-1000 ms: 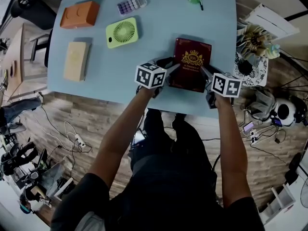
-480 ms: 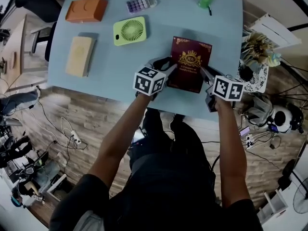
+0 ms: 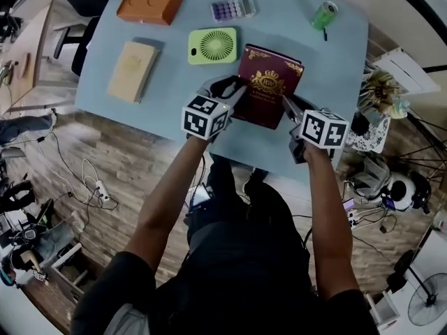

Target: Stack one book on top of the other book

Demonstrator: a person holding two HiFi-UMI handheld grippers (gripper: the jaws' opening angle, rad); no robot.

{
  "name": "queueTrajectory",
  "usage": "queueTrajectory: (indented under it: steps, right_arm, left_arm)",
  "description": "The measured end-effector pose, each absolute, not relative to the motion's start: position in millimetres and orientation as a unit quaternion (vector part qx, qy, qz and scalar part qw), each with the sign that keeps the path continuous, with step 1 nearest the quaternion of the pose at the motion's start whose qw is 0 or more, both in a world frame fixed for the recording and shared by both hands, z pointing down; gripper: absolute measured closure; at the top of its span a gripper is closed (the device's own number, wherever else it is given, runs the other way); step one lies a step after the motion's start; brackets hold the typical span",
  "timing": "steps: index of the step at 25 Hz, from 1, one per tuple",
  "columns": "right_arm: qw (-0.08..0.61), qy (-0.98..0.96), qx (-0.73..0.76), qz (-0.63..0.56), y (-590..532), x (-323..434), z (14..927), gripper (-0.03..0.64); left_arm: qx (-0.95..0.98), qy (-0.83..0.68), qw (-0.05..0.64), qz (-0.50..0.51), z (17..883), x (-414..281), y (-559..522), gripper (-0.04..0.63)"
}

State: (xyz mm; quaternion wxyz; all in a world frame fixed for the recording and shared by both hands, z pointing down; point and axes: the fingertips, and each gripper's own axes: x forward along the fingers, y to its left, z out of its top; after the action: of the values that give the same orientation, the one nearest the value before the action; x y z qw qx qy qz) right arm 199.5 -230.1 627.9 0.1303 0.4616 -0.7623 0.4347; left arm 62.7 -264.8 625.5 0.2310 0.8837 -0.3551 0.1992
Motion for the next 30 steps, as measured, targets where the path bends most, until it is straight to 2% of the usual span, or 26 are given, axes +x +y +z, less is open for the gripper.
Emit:
queueTrajectory:
  steps: [13, 30]
  right_arm:
    - [0.141, -0.806, 0.404, 0.408, -266, 83, 593, 0.551]
    - [0.173, -0.833, 0.343, 0.397, -298, -89, 591, 0.554]
  left_arm:
    - [0.859, -0.435, 0.205, 0.175, 585, -57, -280, 0.402]
    - [0.821, -0.503, 0.205, 0.176, 581, -231, -295, 0.402]
